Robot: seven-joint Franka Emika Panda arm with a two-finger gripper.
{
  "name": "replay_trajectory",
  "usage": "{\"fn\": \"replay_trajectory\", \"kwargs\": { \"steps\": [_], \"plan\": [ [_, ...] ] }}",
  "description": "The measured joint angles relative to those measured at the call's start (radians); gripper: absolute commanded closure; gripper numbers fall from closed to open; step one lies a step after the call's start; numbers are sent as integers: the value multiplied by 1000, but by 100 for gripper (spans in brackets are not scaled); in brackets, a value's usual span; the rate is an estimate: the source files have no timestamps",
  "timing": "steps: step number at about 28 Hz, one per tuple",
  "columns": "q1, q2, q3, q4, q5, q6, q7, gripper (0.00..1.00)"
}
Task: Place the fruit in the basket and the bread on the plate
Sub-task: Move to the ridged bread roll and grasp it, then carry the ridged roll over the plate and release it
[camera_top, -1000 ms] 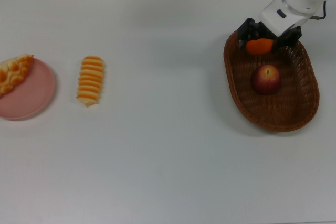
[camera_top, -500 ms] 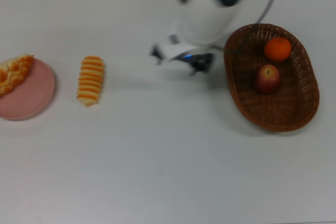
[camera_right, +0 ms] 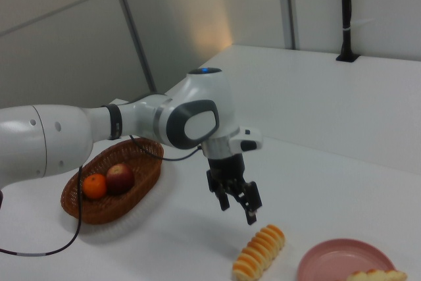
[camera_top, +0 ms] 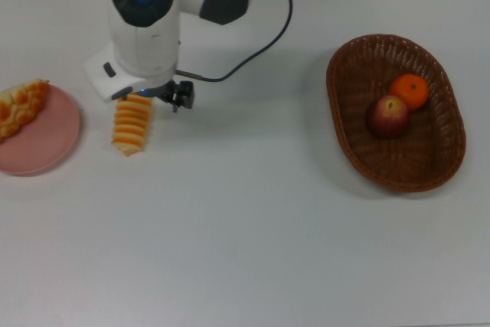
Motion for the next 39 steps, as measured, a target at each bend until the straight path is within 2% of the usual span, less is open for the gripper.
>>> {"fn": "replay_trajectory", "kwargs": {
  "steps": [7,13,18,19,20,21,22,26,29,34,39],
  "plan": [
    [3,-11,-47,-99,0,143,-45,0],
    [3,-12,-53,-218,0,314,-46,0],
    [3,-8,-53,-276,0,374,-46,0],
    [3,-6,-53,-281,0,382,-46,3],
    [3,-4,-53,-284,0,388,-46,21],
    [3,-1,-53,-286,0,392,-46,78],
    [3,2,-53,-287,0,397,-46,100],
    [3,4,-54,-284,1,403,-43,100],
    [0,4,-59,-270,22,404,-38,100],
    [-2,3,-91,-218,111,405,-15,100],
    [-25,0,-137,-121,203,367,6,100]
  ]
}}
